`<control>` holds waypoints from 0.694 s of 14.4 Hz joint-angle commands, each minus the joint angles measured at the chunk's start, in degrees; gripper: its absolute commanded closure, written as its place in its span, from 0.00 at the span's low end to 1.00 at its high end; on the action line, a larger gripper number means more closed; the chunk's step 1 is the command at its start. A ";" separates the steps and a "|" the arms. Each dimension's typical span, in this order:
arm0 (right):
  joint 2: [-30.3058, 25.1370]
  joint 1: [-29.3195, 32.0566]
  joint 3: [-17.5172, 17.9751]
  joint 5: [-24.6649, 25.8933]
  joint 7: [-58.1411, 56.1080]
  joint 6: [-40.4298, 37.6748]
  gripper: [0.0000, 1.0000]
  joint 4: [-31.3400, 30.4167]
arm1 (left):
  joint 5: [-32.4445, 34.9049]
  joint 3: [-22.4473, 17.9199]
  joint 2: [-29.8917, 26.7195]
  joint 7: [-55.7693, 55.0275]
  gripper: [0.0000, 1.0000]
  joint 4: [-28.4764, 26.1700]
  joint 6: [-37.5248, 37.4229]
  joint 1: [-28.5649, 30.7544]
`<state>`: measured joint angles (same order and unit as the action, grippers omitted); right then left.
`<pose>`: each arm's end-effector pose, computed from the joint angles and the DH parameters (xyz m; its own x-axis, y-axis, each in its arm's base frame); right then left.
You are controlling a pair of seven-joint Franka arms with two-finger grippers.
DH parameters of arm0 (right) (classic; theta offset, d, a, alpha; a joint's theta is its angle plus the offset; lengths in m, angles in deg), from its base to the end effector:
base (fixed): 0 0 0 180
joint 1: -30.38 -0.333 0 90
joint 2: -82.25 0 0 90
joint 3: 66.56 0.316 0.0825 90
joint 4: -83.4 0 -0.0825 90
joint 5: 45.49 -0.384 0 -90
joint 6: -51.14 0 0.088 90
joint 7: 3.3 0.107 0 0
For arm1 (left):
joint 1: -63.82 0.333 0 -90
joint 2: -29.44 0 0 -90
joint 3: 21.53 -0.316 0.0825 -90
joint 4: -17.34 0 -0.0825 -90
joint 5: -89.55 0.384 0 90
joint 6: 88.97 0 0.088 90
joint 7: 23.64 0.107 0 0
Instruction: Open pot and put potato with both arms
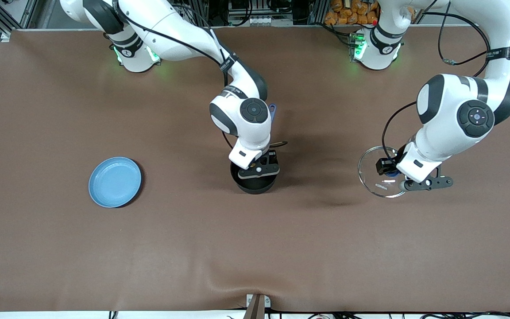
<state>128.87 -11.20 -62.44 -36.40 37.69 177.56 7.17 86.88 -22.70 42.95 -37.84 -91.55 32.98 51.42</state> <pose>0.5354 0.5231 0.2509 0.9839 0.1479 0.1001 0.1466 -0.9890 0.0205 0.5975 -0.1213 0.3773 0.9970 0.0758 -0.0164 0.0763 -0.9966 0.0315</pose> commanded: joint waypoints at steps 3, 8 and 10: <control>4.44 -0.43 -0.42 1.37 1.19 4.09 1.00 1.87 | 0.47 0.47 -2.18 2.77 1.00 -6.24 5.65 1.42; 5.33 -0.26 -0.51 1.28 1.28 4.45 1.00 1.87 | 0.47 0.55 -2.09 4.79 1.00 -12.30 13.04 2.30; 5.33 -0.26 -0.51 1.28 1.28 4.45 0.97 1.87 | 0.47 0.55 -1.82 5.58 1.00 -15.46 17.25 2.39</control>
<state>133.25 -11.20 -62.75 -36.40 37.71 182.28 7.36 86.88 -22.71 42.95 -33.68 -102.88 46.19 53.15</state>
